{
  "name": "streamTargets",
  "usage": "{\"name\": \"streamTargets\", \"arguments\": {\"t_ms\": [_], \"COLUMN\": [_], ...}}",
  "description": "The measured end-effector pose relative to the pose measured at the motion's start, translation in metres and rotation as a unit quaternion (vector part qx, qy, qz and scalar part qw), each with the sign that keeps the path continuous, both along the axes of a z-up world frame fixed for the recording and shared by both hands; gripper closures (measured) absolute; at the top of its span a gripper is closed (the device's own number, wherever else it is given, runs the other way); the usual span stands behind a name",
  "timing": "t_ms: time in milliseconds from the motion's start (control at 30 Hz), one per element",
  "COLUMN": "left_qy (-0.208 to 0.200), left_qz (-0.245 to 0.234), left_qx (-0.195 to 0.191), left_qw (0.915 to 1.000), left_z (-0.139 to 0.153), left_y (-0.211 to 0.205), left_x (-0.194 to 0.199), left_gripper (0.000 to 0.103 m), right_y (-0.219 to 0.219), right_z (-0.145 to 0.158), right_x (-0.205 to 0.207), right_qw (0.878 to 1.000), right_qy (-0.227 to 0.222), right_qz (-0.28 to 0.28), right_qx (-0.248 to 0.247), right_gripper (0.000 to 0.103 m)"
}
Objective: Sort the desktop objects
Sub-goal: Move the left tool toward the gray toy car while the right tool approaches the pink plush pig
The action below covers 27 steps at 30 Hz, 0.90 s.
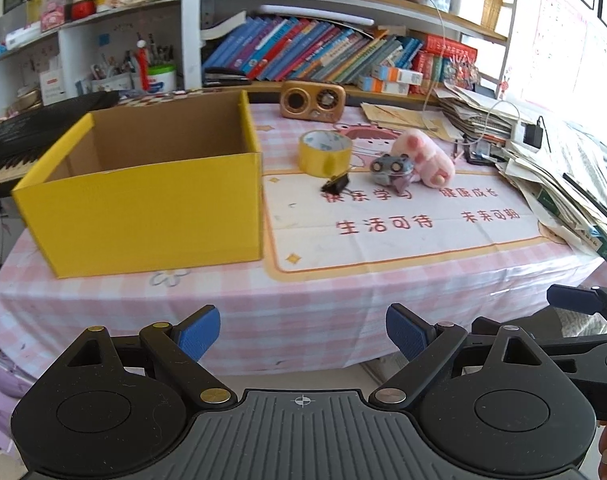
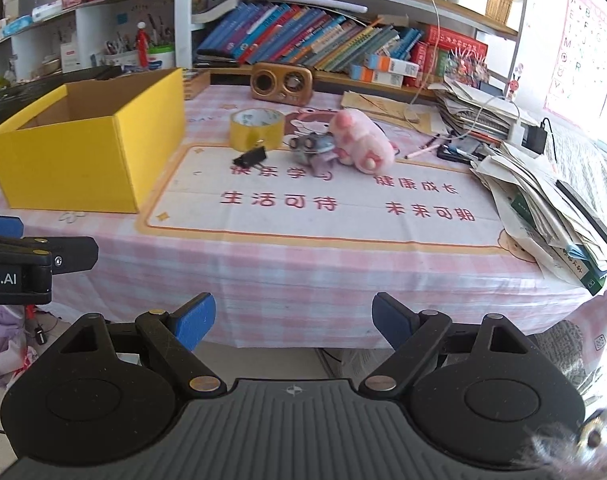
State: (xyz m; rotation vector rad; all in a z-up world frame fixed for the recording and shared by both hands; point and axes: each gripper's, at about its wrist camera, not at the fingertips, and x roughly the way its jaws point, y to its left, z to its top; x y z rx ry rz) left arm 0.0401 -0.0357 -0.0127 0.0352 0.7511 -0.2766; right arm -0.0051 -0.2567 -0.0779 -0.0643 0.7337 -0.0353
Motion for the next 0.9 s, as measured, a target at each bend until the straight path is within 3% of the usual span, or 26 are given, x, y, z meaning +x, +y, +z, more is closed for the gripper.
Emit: {"name": "streamTargets", "arguments": {"t_ms": [533, 900], "left_qy": [0.022, 0.023], "left_qz": [-0.014, 0.009], "left_qx": [-0.002, 0.001], "left_qw": [0.9997, 0.9997], "left_z": [-0.013, -0.015], "left_y": [-0.078, -0.112], "left_x": [0.045, 0.069], "left_gripper": [0.011, 0.011], "right_y": [-0.077, -0.116], "right_z": [-0.01, -0.014], "right_x": [0.046, 0.08], "right_qw": [1.0, 0.999], "right_qy": [0.024, 0.025], "right_qz": [-0.007, 0.009], "right_qx": [0.004, 0.02], "right_gripper": [0.018, 0.018]}}
